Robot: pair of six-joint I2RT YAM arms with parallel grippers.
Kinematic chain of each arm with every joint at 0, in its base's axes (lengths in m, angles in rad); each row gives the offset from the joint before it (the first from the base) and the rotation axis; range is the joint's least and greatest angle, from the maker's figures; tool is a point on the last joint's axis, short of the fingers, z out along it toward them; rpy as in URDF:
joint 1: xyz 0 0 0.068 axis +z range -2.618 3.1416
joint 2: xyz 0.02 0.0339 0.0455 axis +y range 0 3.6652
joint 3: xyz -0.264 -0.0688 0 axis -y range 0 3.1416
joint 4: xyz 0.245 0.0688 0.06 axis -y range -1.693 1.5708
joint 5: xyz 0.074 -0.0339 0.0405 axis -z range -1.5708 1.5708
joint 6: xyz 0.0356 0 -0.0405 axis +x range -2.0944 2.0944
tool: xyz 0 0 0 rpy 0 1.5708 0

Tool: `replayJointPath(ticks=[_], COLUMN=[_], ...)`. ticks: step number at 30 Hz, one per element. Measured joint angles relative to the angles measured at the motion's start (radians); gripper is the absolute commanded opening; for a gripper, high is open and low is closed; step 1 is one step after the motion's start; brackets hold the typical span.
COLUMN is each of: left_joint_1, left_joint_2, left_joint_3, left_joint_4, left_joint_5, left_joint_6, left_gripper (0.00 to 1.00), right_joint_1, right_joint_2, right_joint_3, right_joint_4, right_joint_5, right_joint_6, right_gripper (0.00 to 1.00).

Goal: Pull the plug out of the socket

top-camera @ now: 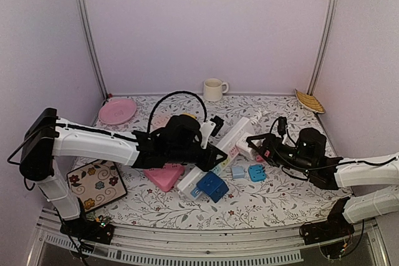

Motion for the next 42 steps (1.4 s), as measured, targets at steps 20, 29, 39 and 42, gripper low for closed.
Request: replayJointPath(ticks=[20,29,39,42], left_joint_1=[-0.016,0.002,0.01,0.012], left_joint_2=[0.013,0.041,0.05,0.054], left_joint_3=[0.059,0.061,0.061,0.061], left_joint_4=[-0.094,-0.097,-0.095,-0.095], left_joint_5=[-0.128,-0.093,-0.082,-0.079], left_joint_6=[-0.043,-0.069,-0.067,-0.063], left_gripper=[0.0,0.0,0.0,0.0], right_joint_1=[-0.013,-0.019,-0.023,-0.023], right_joint_2=[0.004,0.035,0.037,0.039], right_joint_3=[0.0,0.004,0.005,0.009], right_joint_4=[0.039,0.03,0.019,0.006], right_joint_5=[-0.009,-0.013,-0.016,-0.018], right_joint_6=[0.048,0.048,0.048,0.048], right_gripper=[0.32,0.31,0.31,0.31])
